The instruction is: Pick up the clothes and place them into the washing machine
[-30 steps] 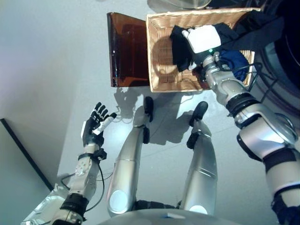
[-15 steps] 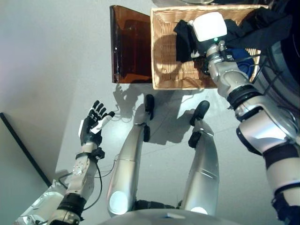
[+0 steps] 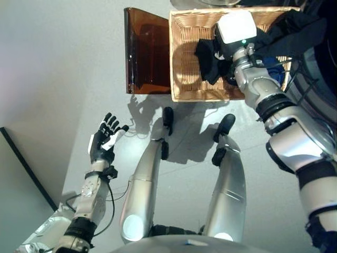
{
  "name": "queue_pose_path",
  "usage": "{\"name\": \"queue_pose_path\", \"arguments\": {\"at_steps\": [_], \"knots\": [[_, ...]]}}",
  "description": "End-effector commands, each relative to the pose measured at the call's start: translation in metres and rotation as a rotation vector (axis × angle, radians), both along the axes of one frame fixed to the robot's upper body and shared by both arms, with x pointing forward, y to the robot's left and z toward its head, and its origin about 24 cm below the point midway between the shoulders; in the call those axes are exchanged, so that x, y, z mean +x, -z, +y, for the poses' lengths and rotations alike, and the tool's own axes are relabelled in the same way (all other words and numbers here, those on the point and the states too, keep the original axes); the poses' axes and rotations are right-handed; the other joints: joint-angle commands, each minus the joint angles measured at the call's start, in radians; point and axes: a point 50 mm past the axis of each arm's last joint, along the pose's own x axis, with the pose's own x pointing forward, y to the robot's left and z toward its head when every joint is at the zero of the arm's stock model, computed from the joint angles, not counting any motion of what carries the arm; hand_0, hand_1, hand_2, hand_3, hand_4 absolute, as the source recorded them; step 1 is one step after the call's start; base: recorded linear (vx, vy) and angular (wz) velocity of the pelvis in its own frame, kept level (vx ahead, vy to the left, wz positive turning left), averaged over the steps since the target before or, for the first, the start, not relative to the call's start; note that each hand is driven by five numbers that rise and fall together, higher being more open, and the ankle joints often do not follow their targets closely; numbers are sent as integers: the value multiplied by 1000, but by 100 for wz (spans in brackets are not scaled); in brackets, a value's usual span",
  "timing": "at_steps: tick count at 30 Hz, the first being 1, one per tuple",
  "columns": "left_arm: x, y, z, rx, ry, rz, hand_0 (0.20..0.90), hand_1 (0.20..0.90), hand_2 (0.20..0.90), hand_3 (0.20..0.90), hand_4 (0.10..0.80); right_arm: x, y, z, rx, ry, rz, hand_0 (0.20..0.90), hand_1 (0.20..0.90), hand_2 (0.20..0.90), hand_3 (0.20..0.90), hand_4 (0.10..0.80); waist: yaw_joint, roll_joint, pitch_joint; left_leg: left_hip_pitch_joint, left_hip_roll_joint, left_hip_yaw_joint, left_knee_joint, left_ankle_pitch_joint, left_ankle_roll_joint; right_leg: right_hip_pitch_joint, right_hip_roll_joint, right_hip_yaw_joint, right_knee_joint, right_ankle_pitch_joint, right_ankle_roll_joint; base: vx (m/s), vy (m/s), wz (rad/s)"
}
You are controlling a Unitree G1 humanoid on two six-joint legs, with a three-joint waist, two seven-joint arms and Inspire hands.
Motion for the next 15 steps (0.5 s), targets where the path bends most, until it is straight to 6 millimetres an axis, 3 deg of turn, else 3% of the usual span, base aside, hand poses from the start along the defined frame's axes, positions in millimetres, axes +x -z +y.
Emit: {"name": "queue_pose_path", "arguments": {"at_steps": [1,11,15], "knots": [[-19,-9,27,59,-82,-57,900,900,900,900,800,-9,-39,-6,-6,-52,-164,200,200,200,200,300,13,73,-21,11,-21,4,-186,98,-79,-3,35,2,113,-104,10,31,-5,-7],[-18,2,25,73,-79,-5,900,900,900,900,800,-19,-27,-18,43,-89,-175,200,200,200,200,300,-8,72,-51,85,-24,16,-207,86,-70,59,35,20,84,-98,17,45,4,-6],[-21,15,23,69,-96,52,900,900,900,900,800,-27,-23,-22,156,-142,-211,200,200,200,200,300,-24,63,-69,124,-22,20,-219,79,-66,96,40,23,60,-96,19,57,-1,-9]]}}
